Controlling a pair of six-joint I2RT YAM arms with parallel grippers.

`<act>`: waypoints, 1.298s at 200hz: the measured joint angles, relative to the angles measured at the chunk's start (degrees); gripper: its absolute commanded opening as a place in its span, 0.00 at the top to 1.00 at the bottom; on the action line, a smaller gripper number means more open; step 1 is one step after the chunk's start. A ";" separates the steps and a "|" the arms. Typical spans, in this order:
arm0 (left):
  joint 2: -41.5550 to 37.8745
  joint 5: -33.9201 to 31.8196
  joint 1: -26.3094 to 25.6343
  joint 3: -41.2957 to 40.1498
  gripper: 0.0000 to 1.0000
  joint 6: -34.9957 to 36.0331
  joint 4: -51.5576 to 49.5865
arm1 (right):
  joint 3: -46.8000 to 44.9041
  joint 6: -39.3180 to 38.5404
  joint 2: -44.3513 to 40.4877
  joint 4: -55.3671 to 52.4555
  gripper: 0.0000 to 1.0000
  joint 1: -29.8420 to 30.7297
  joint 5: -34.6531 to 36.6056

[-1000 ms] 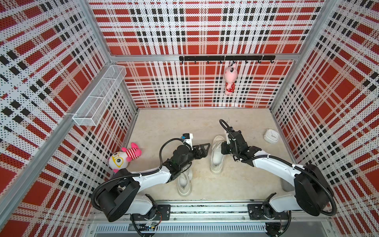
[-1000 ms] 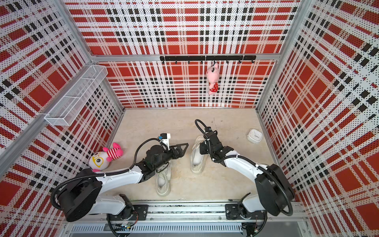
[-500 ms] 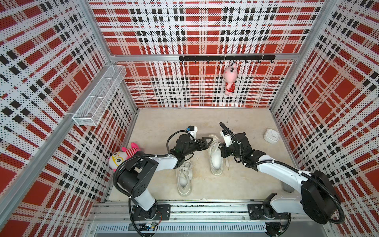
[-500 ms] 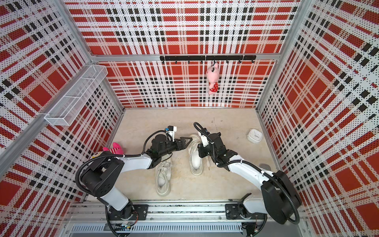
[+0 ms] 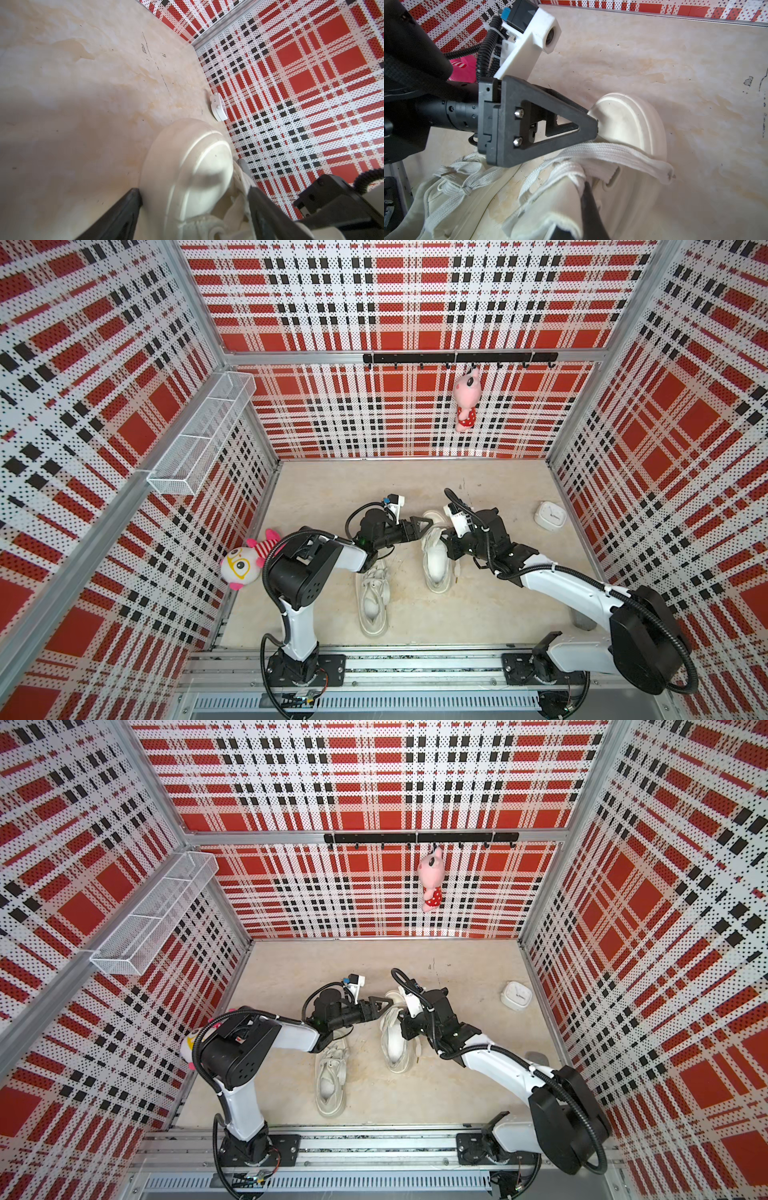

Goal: Remove the insole from the shoe
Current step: Pick up the shoe at the center of the board.

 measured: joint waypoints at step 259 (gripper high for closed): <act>4.55 8.37 3.58 0.15 0.52 -3.67 10.97 | -2.19 -3.80 -0.35 3.50 1.00 0.20 -4.37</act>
